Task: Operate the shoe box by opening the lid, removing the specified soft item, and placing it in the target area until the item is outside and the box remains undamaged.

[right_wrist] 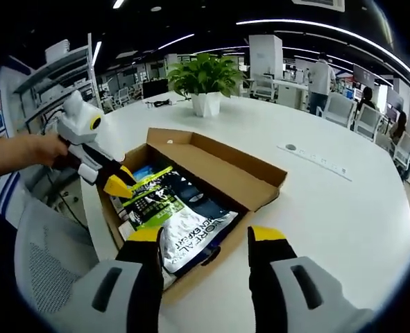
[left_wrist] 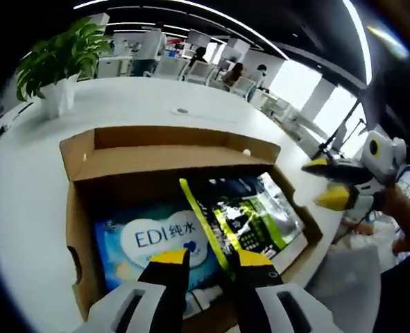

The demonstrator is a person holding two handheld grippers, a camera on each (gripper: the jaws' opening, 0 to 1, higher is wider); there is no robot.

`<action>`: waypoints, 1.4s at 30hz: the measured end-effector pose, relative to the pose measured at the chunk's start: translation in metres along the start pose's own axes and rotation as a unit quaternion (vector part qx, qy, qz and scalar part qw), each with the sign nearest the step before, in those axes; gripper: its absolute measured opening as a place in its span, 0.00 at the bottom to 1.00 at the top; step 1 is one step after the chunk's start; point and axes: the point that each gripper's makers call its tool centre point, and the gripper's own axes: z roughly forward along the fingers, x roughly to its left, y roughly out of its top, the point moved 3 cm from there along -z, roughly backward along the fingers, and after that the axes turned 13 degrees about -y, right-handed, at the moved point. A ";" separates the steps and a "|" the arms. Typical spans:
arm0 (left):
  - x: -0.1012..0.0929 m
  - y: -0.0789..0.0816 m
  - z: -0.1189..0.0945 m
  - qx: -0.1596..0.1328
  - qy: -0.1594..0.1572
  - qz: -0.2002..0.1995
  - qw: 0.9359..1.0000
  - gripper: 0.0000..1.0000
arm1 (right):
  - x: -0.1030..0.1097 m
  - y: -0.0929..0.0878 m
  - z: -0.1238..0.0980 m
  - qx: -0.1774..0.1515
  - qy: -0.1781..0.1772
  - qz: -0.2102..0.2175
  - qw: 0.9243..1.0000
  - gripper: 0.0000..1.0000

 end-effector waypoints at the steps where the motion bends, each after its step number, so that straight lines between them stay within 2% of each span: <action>1: 0.000 0.000 0.000 -0.001 -0.003 -0.004 1.000 0.24 | 0.000 -0.001 0.000 0.001 -0.001 -0.006 1.000 0.45; 5: -0.001 -0.002 0.001 -0.003 -0.015 -0.009 1.000 0.12 | 0.001 -0.002 0.000 0.001 0.002 -0.001 1.000 0.45; 14: -0.006 -0.004 0.000 -0.016 -0.033 -0.025 0.999 0.02 | 0.014 -0.005 0.003 0.008 0.014 -0.001 1.000 0.44; 21: -0.011 -0.001 -0.006 -0.043 -0.032 -0.038 0.998 0.00 | 0.023 -0.008 0.009 0.017 0.025 -0.002 1.000 0.43; 28: -0.011 0.001 -0.014 -0.055 -0.023 -0.045 0.997 0.00 | 0.030 -0.011 0.012 0.029 0.037 0.007 0.999 0.41; 39: -0.005 -0.001 -0.022 -0.059 -0.013 -0.050 0.997 0.00 | 0.039 -0.016 0.029 0.050 0.053 0.001 0.997 0.37; 42: 0.003 -0.001 -0.023 -0.057 -0.007 -0.048 0.997 0.00 | 0.046 -0.018 0.031 0.057 0.060 -0.001 0.997 0.35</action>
